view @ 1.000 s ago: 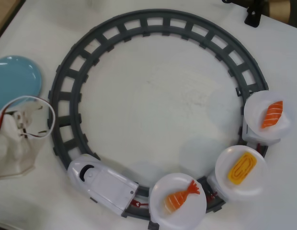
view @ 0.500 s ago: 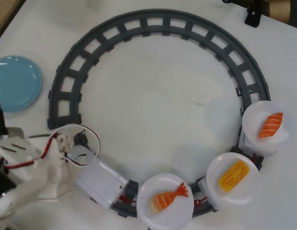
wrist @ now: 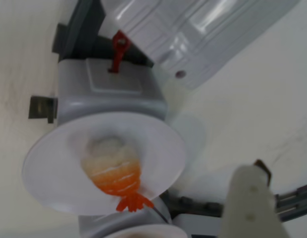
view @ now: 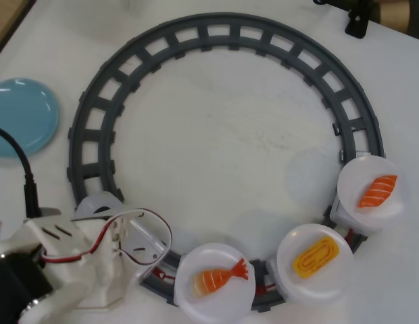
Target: Pick up the sushi from the Shinkansen and put it on the blue dish
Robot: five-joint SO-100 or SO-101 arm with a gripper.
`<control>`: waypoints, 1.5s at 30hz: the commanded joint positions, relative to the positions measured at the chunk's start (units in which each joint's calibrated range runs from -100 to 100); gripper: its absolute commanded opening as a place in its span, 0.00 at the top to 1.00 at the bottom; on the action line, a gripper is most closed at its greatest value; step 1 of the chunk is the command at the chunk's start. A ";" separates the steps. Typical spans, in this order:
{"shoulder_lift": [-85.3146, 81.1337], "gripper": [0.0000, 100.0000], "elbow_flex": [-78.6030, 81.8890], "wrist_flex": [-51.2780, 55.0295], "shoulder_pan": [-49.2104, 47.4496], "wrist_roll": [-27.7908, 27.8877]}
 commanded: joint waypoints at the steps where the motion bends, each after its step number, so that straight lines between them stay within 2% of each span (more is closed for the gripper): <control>1: 0.04 0.81 -0.76 -0.10 2.46 1.97; 8: 0.04 0.81 0.06 0.24 7.92 5.68; 15: 0.13 0.81 3.93 0.75 11.26 5.26; 22: 0.13 0.81 11.15 2.20 10.65 5.05; 26: 0.21 0.80 12.50 -2.64 9.94 2.28; 33: 1.87 0.65 12.50 -2.90 8.98 2.49; 45: 8.26 0.65 11.78 -3.41 7.39 1.86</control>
